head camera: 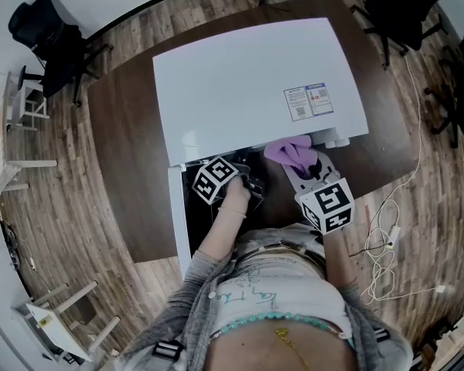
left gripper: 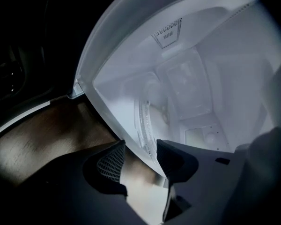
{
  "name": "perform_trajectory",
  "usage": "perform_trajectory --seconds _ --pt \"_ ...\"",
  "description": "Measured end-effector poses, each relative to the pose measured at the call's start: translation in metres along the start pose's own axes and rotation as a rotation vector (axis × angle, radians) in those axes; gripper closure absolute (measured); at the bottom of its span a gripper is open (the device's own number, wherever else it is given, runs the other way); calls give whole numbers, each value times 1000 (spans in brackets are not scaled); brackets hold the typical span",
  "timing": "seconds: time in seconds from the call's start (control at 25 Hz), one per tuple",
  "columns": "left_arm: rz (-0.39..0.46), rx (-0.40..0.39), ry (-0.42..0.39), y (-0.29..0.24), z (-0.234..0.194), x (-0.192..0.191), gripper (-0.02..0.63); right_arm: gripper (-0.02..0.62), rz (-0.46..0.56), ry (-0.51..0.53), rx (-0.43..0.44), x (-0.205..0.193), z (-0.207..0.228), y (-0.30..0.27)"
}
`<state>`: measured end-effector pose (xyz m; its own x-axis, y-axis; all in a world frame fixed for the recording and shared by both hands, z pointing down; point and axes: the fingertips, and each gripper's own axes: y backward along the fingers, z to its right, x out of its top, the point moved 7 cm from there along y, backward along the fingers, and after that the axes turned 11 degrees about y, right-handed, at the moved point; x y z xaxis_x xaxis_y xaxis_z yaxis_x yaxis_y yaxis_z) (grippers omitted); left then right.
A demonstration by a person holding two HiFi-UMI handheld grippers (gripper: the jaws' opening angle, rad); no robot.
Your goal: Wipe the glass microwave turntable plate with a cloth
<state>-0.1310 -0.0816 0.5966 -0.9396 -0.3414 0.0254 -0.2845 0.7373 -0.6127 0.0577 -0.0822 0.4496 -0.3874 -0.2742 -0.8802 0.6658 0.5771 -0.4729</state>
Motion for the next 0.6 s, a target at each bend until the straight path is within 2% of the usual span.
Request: perform_trajectory --seconds 0.24,0.4,0.6 --pt "-10 -26 2 5 -1 1 431 482 -28 3 -5 -5 2 0" --pt "-20 -59 -1 11 -1 -2 516 482 -25 3 -3 -6 1 0" --pt "-19 -101 19 13 -3 -3 535 482 -28 10 3 -5 -1 0"
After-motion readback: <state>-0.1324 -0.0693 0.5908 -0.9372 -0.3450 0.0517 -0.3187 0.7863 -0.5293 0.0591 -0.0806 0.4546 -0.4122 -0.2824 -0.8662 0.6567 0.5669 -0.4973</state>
